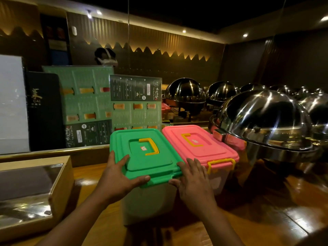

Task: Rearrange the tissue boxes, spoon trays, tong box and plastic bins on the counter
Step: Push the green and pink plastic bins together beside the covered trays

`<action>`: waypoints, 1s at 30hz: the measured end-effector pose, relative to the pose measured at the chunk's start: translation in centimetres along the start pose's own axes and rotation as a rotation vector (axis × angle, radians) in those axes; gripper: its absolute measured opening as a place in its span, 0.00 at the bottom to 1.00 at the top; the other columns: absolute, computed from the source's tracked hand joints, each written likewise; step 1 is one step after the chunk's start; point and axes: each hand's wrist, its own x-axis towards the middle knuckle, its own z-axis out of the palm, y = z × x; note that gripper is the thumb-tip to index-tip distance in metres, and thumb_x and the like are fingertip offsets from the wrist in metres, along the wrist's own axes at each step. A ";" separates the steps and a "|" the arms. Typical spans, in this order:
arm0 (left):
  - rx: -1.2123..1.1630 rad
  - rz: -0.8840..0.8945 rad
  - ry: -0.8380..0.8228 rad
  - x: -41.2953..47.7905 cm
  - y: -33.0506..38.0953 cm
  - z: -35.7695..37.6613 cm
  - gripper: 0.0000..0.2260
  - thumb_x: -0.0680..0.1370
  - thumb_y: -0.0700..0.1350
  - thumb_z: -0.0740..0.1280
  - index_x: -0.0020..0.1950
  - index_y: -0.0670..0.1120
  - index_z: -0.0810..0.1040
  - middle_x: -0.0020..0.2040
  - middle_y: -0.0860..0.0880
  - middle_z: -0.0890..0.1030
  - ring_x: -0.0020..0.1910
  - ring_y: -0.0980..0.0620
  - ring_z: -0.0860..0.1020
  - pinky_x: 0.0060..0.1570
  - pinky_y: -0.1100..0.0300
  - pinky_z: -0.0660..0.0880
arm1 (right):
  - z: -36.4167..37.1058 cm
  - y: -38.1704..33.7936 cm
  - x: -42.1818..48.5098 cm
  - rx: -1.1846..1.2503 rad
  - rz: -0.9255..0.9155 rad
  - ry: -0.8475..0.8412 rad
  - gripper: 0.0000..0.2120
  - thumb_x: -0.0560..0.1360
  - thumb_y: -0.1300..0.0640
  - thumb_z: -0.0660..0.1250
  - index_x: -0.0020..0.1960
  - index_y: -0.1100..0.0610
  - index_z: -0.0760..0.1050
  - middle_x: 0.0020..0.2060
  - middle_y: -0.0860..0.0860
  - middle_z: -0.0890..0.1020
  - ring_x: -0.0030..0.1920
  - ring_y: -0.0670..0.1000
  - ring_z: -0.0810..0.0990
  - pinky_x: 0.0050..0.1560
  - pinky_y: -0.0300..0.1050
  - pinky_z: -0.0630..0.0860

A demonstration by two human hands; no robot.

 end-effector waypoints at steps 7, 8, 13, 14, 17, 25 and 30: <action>-0.010 0.004 -0.021 0.8 -0.1 0.1 0.59 0.53 0.72 0.78 0.78 0.47 0.64 0.80 0.58 0.47 0.76 0.48 0.61 0.71 0.54 0.64 | 0.4 0.8 0.6 0.036 -0.036 0.038 0.38 0.74 0.25 0.46 0.72 0.47 0.68 0.75 0.47 0.67 0.78 0.55 0.55 0.77 0.60 0.51; -0.009 0.003 -0.039 0.9 -0.1 0.0 0.59 0.53 0.72 0.77 0.78 0.48 0.64 0.80 0.59 0.47 0.77 0.49 0.60 0.72 0.53 0.65 | 0.3 0.8 0.6 0.036 -0.041 0.049 0.37 0.74 0.25 0.47 0.72 0.47 0.69 0.74 0.47 0.69 0.78 0.55 0.56 0.76 0.61 0.53; -0.020 -0.008 -0.076 0.9 0.0 -0.5 0.60 0.53 0.72 0.77 0.79 0.48 0.63 0.81 0.59 0.45 0.78 0.49 0.57 0.73 0.51 0.63 | 0.3 0.8 0.7 0.051 -0.040 0.079 0.33 0.74 0.26 0.53 0.68 0.45 0.73 0.71 0.45 0.72 0.76 0.56 0.59 0.73 0.64 0.57; -0.022 -0.012 -0.077 0.9 0.0 -0.6 0.60 0.53 0.72 0.77 0.79 0.49 0.63 0.81 0.59 0.44 0.78 0.49 0.57 0.73 0.51 0.62 | 0.2 0.8 0.7 0.057 -0.042 0.080 0.33 0.73 0.25 0.53 0.67 0.45 0.73 0.71 0.46 0.73 0.76 0.56 0.60 0.73 0.65 0.57; -0.038 -0.023 -0.095 0.7 0.2 -0.7 0.60 0.52 0.72 0.77 0.79 0.49 0.62 0.80 0.60 0.45 0.77 0.49 0.57 0.73 0.50 0.63 | 0.2 0.9 0.8 0.063 -0.048 0.084 0.33 0.72 0.25 0.52 0.66 0.45 0.73 0.70 0.46 0.73 0.75 0.56 0.61 0.73 0.65 0.57; -0.061 -0.021 -0.105 0.3 0.4 -0.6 0.59 0.53 0.69 0.78 0.79 0.48 0.62 0.80 0.60 0.44 0.77 0.50 0.57 0.74 0.50 0.64 | 0.0 1.3 0.9 0.063 -0.066 0.063 0.35 0.72 0.23 0.49 0.66 0.45 0.74 0.69 0.47 0.73 0.75 0.56 0.61 0.72 0.66 0.60; -0.083 -0.046 -0.118 0.1 0.1 -0.5 0.60 0.52 0.70 0.79 0.79 0.49 0.62 0.80 0.62 0.44 0.78 0.50 0.56 0.73 0.47 0.66 | -0.1 1.5 0.8 0.077 -0.062 0.045 0.36 0.71 0.24 0.51 0.66 0.47 0.74 0.70 0.49 0.74 0.75 0.58 0.61 0.72 0.64 0.60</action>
